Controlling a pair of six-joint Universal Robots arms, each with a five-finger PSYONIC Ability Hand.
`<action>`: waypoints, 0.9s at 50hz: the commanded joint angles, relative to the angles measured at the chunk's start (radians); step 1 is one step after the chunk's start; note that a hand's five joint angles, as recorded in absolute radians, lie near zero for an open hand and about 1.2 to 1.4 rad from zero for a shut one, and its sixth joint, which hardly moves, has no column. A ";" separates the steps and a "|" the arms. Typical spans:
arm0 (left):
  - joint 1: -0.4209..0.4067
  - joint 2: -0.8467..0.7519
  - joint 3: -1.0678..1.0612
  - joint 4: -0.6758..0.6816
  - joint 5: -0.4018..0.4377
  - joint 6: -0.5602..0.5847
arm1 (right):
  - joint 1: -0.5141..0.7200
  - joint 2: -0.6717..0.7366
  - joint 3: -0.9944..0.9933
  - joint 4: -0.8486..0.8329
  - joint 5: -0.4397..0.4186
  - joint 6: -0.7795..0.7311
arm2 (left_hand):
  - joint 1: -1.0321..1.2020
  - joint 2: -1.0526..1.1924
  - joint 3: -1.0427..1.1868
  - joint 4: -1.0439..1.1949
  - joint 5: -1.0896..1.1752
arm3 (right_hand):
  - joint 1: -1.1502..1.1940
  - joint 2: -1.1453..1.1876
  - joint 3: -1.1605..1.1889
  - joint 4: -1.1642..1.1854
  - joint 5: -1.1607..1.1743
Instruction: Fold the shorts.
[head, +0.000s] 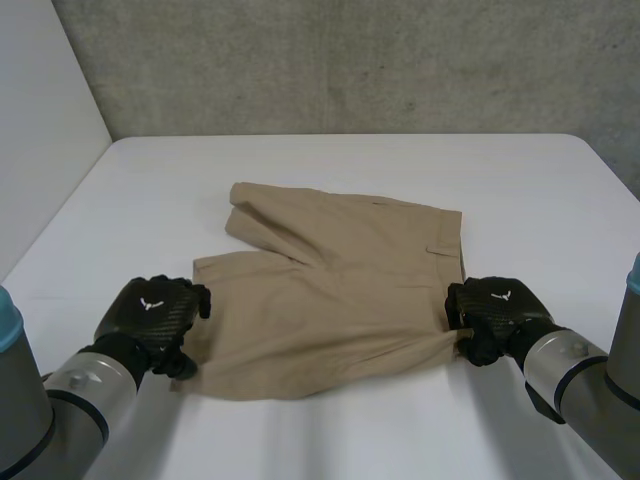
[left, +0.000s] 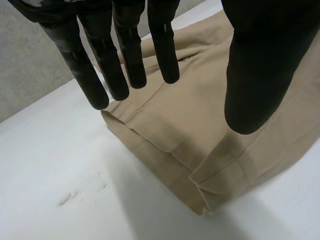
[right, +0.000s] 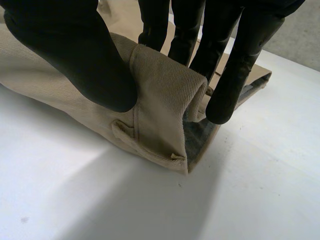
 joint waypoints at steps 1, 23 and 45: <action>0.000 -0.023 -0.007 -0.001 0.001 0.000 | 0.000 0.002 0.000 -0.001 -0.001 0.000 | 0.027 0.026 0.025 0.028 0.034 | 0.432 0.216 0.212 0.206 0.233; 0.002 -0.026 0.042 -0.023 -0.005 0.005 | 0.000 -0.070 0.000 0.036 0.006 -0.122 | 0.816 0.815 0.814 0.817 0.823 | 0.432 0.216 0.212 0.206 0.233; 0.011 0.212 0.098 -0.304 0.001 0.015 | 0.009 -0.331 -0.161 0.467 0.018 -0.477 | 0.816 0.815 0.814 0.817 0.823 | 0.432 0.216 0.212 0.206 0.233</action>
